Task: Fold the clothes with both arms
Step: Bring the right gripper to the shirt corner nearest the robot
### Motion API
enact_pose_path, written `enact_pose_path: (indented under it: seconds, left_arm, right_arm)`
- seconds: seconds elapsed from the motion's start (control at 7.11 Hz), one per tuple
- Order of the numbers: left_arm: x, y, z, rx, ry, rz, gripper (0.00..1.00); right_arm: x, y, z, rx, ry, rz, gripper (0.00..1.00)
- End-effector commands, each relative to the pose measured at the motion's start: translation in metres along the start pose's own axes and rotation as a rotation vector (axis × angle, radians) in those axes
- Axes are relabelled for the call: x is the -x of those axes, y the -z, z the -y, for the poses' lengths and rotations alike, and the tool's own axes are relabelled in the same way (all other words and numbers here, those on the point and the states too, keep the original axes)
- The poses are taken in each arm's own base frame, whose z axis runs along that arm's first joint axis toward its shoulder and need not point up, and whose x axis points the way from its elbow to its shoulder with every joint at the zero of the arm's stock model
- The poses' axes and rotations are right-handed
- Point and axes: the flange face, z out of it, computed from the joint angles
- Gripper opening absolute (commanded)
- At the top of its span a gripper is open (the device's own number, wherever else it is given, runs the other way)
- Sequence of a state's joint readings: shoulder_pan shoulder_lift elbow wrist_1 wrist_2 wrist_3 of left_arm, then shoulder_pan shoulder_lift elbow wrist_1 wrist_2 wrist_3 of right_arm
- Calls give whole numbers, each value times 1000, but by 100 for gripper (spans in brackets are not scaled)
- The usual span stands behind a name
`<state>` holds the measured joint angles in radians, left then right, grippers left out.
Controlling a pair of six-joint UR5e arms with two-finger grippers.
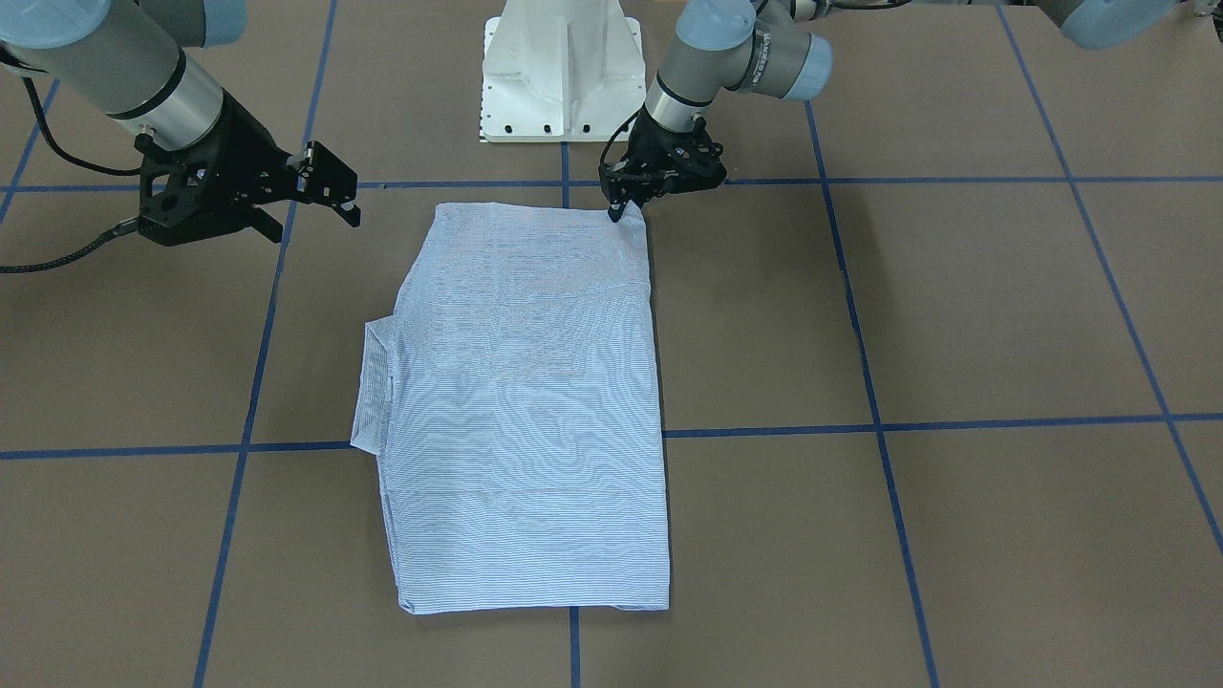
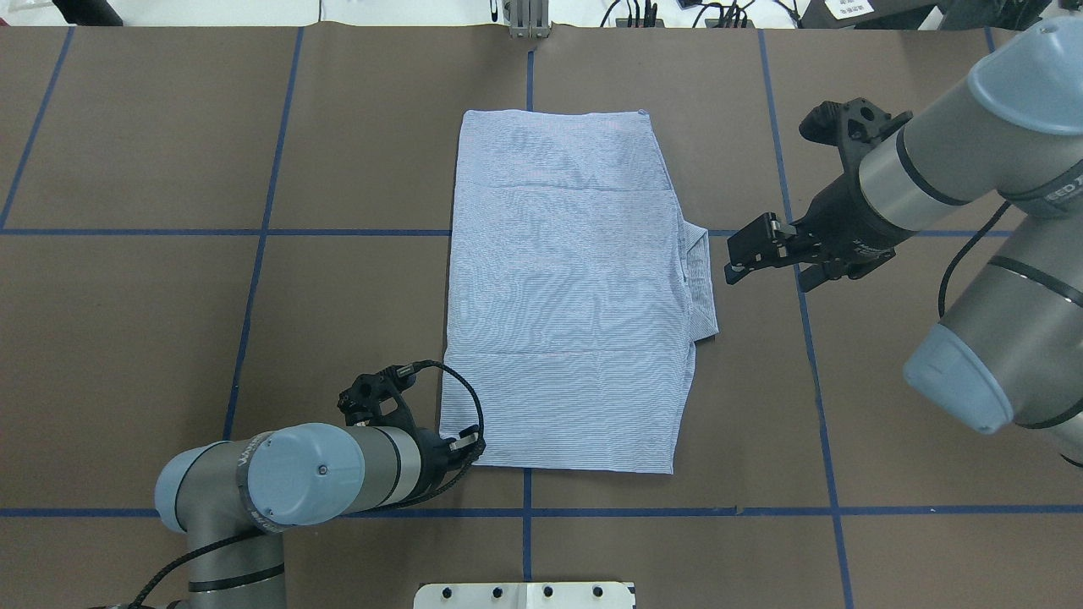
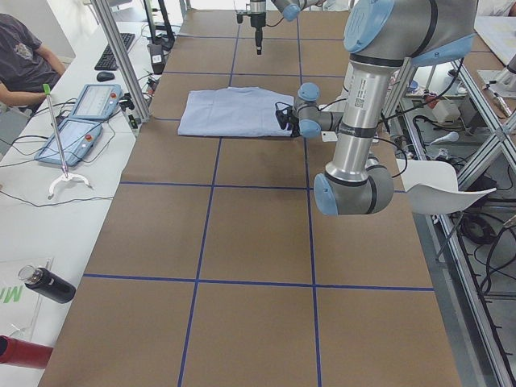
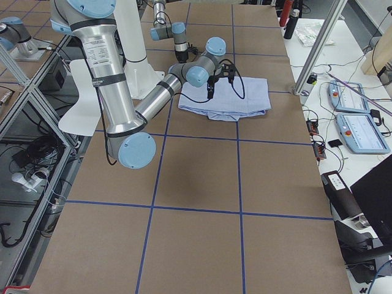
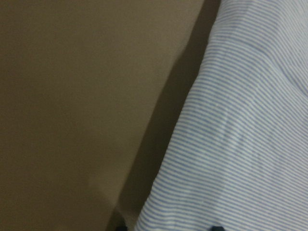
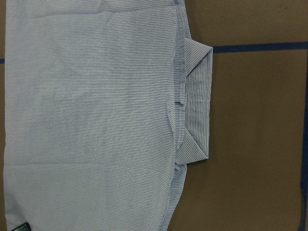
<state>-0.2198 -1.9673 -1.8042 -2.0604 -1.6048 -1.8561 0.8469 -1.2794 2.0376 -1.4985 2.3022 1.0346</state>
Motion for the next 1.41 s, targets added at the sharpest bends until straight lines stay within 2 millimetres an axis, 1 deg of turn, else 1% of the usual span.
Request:
enact_pose_path:
  seconds: [0.0, 0.14, 0.28, 0.42, 0.7, 0.84, 0.98, 1.13, 1.27]
  left_arm:
    - [-7, 12, 6, 0, -4, -21, 0]
    - [-10, 19, 10, -4, -2, -32, 0]
    - [-12, 21, 12, -4, -1, -37, 0]
    - [-13, 22, 14, -9, 1, -39, 0]
    - [-12, 22, 18, -16, 4, -37, 0]
    - [-13, 23, 24, -24, 5, -40, 0]
    - [-12, 22, 24, -24, 5, -37, 0]
    - [-12, 22, 24, -23, 5, -36, 0]
    - [-12, 21, 24, -24, 5, -33, 0]
  right_arm:
    - [7, -8, -6, 12, -43, -1, 100]
    - [17, -16, -12, 24, -81, 0, 100]
    - [28, -29, -22, 23, -140, -7, 100]
    - [43, -47, -37, 11, -209, -5, 100]
    - [70, -97, -78, -67, -329, -44, 100]
    - [76, -112, -93, -63, -374, -55, 100]
    - [82, -126, -107, -71, -414, -66, 100]
    - [86, -146, -120, -66, -412, -90, 100]
    - [86, -162, -123, -59, -426, -118, 100]
